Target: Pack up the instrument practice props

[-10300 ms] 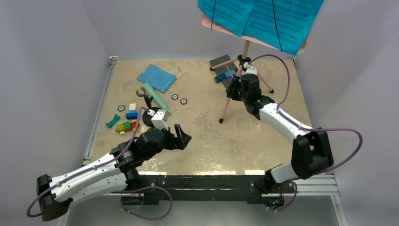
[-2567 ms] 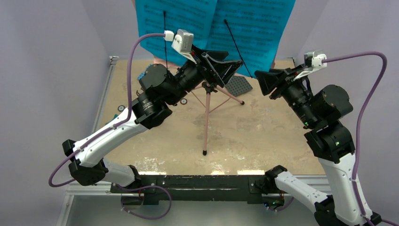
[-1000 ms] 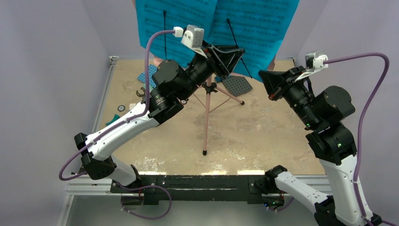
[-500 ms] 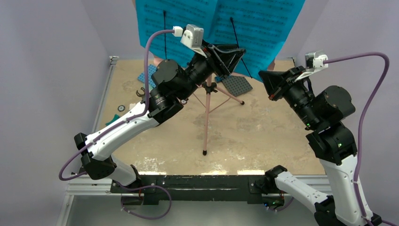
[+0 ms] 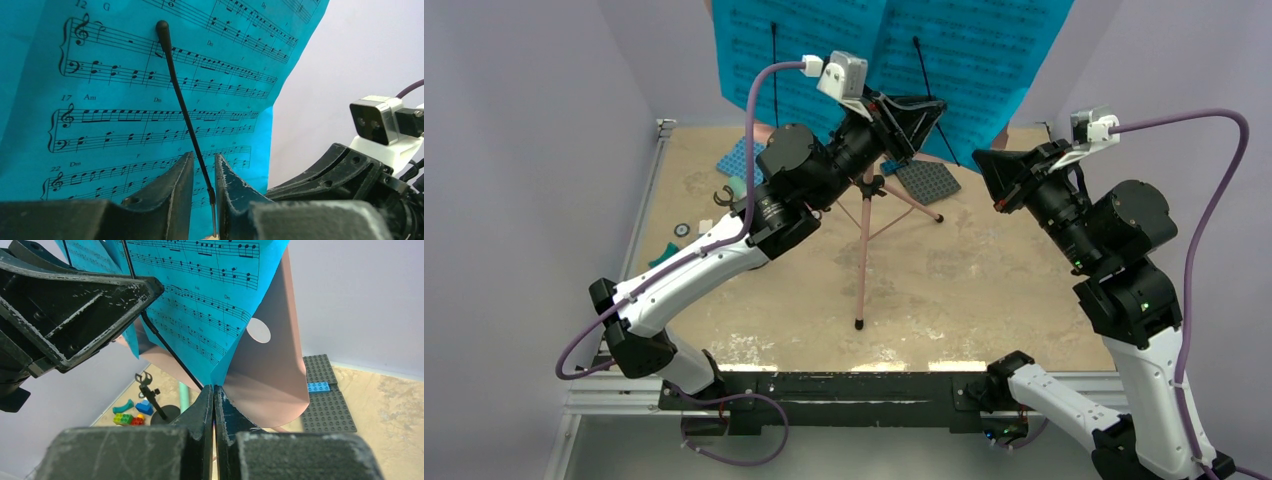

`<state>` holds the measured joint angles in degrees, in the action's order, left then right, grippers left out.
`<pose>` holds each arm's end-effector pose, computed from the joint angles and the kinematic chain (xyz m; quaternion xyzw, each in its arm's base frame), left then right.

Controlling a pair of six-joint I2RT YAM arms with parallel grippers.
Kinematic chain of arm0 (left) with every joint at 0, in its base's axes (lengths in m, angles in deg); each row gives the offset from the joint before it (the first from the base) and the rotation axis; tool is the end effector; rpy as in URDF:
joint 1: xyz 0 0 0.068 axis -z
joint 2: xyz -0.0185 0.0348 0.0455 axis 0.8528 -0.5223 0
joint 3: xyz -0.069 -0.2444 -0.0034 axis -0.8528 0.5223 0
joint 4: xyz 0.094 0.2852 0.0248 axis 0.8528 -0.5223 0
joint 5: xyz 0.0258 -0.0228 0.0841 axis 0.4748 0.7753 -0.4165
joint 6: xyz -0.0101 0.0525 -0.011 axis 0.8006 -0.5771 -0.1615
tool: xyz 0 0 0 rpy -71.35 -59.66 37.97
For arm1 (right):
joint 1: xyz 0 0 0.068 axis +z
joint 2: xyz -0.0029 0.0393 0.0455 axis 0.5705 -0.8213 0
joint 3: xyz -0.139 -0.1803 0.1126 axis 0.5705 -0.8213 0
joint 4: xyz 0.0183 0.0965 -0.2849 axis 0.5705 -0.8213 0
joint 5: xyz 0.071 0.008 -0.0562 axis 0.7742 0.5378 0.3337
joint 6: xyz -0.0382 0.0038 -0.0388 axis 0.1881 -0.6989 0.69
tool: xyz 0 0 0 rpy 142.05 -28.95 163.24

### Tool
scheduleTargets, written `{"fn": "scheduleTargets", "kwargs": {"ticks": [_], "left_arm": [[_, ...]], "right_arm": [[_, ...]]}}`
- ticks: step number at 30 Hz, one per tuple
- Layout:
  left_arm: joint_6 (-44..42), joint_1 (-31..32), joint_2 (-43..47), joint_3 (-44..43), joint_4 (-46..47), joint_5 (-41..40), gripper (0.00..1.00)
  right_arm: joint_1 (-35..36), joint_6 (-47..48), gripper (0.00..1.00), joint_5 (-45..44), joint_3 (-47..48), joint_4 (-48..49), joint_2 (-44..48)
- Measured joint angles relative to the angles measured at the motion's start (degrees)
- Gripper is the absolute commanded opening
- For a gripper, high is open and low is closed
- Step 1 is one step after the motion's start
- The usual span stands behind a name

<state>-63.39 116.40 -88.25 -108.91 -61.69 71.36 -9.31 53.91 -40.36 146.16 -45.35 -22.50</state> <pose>0.2036 -0.3141 0.5295 0.1053 0.5338 -0.5109 0.6655 0.1532 0.0748 0.5319 -0.0740 0.6532 0.2777 0.7005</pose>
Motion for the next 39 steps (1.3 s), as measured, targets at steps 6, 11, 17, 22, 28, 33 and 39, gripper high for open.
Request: {"fn": "scheduleTargets", "kwargs": {"ticks": [6, 11, 17, 22, 28, 33, 39], "left_arm": [[-0.7, 0.0, -0.1, 0.0, -0.1, 0.5, 0.0], [-0.8, 0.0, 0.0, 0.3, 0.5, 0.9, 0.0], [-1.0, 0.0, 1.4, 2.9, 2.5, 1.2, 0.0], [-1.2, 0.0, 3.2, 5.0, 3.6, 1.2, 0.0], [-1.5, 0.0, 4.1, 6.2, 4.7, 1.2, 0.0], [-2.1, 0.0, 4.2, 6.4, 4.9, 1.2, 0.0], [-2.5, 0.0, 4.2, 6.5, 5.0, 1.1, 0.0]], "right_arm": [[0.0, 0.0, 0.0, 0.0, 0.0, -0.1, 0.0], [0.0, 0.1, 0.0, -0.6, 0.0, -0.5, 0.2], [0.0, 0.2, 0.0, -3.5, 0.3, -2.5, 1.1], [0.0, 0.2, 0.0, -7.2, 0.5, -4.7, 3.8], [0.0, 0.2, 0.0, -10.1, 0.5, -5.8, 8.6], [0.0, 0.6, 0.0, -12.3, 0.6, -7.9, 10.8], [0.0, 1.9, 0.0, -15.3, 0.5, -10.6, 13.9]]}}
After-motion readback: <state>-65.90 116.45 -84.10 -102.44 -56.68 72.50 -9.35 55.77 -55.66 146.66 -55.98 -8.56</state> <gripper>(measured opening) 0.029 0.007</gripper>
